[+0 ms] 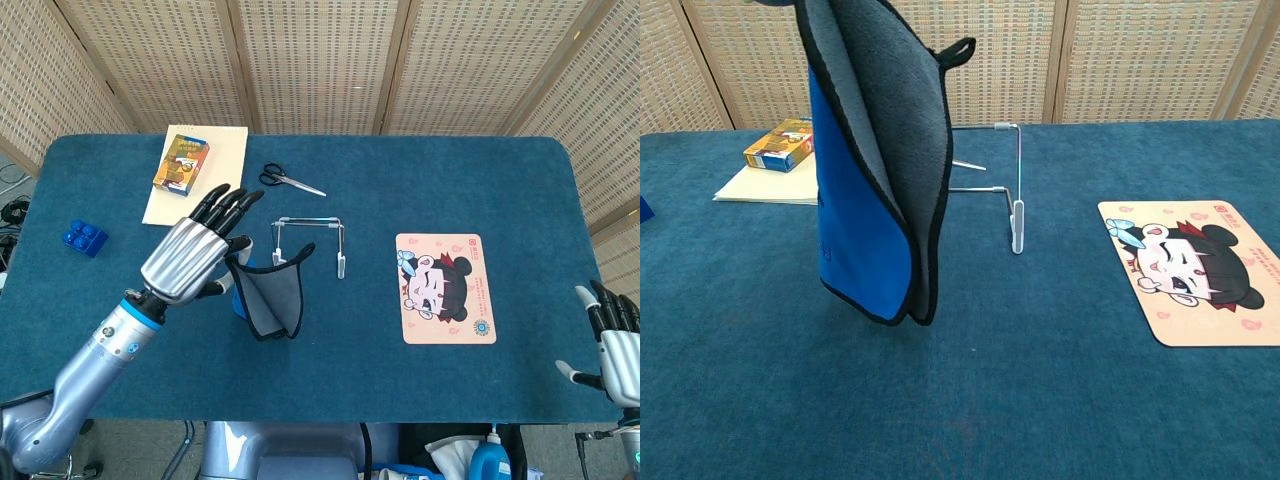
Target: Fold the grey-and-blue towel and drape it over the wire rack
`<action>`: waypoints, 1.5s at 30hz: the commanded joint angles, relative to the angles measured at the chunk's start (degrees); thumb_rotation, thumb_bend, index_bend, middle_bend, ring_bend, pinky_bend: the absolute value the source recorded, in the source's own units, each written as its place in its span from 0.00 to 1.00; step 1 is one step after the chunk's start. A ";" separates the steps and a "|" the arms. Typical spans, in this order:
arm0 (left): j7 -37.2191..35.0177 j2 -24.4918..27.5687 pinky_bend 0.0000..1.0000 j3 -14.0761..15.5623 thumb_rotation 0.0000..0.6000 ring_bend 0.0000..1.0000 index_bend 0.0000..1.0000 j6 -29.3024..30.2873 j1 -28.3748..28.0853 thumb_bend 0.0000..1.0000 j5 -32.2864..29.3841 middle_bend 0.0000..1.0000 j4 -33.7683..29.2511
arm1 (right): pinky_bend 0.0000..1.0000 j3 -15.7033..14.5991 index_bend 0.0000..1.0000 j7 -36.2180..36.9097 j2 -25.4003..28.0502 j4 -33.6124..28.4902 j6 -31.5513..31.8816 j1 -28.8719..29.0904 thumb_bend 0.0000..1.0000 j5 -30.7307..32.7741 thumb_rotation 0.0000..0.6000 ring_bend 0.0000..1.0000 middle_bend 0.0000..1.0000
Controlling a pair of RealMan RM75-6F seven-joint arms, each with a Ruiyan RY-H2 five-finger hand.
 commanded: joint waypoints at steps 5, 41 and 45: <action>6.05 -5.39 0.00 -4.24 1.00 0.00 0.96 1.35 -6.77 0.46 -12.47 0.00 -0.40 | 0.00 0.35 0.00 0.64 0.14 0.36 -0.31 0.08 0.00 0.79 1.00 0.00 0.00; -3.05 -20.18 0.00 -16.74 1.00 0.00 0.96 -6.55 -33.03 0.45 -42.05 0.00 44.39 | 0.00 3.36 0.00 -0.65 -1.69 4.93 -6.45 2.54 0.00 10.57 1.00 0.00 0.00; -6.10 -25.74 0.00 -14.95 1.00 0.00 0.96 -9.70 -33.88 0.45 -41.26 0.00 51.21 | 0.00 3.47 0.00 -1.25 -2.06 5.32 -6.89 2.73 0.00 11.31 1.00 0.00 0.00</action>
